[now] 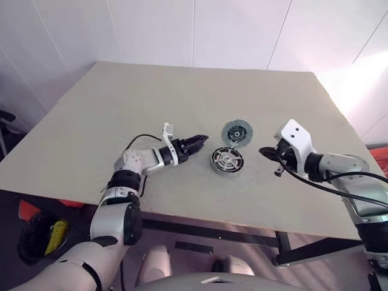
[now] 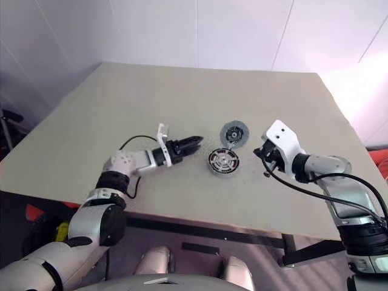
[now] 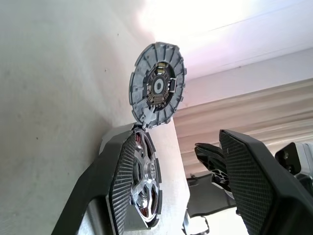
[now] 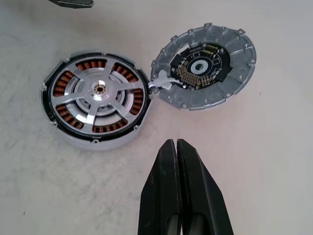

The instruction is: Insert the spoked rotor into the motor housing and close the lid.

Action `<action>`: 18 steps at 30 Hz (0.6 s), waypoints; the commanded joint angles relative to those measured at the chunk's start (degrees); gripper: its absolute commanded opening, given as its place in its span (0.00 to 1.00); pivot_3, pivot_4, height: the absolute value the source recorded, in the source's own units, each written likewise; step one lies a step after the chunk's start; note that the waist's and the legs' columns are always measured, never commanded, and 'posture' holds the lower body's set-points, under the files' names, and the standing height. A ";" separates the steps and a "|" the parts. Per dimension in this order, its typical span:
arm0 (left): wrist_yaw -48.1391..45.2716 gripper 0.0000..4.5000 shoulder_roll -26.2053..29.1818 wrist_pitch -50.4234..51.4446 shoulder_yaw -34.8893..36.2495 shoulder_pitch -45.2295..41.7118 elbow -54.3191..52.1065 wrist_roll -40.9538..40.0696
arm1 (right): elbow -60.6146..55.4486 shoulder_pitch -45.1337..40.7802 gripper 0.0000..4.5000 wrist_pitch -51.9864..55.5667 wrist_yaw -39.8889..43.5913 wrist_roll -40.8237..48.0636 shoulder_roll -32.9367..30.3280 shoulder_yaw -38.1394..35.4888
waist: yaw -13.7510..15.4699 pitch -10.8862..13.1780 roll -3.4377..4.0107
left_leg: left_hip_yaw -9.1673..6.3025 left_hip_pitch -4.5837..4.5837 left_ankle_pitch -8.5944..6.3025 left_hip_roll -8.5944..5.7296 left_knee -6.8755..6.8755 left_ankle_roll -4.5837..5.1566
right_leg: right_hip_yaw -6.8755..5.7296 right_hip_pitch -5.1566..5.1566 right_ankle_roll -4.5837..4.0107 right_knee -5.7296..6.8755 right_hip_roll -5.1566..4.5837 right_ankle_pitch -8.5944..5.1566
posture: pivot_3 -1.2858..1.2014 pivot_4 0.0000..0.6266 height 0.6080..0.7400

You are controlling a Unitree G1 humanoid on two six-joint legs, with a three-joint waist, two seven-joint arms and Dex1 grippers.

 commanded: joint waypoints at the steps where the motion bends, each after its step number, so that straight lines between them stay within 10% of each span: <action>1: 0.42 0.64 1.42 0.37 1.34 1.64 -8.05 -2.32 | -1.09 -2.76 0.00 -1.30 0.10 1.56 1.53 -0.52 | -0.08 0.01 0.01 | 0.01 -0.02 0.00 0.01 0.00 0.00 | 0.00 -0.02 0.00 0.01 0.00 0.00 | 0.52 0.00 1.00; 18: 7.12 0.64 8.42 -5.34 -2.78 10.49 -30.86 1.59 | 10.77 -6.69 0.00 1.94 -10.36 -1.15 21.09 7.62 | -1.53 0.01 0.00 | -0.02 0.04 -0.04 0.01 0.00 -0.33 | 0.01 -0.01 0.00 0.10 -0.02 0.00 | 0.52 0.00 1.00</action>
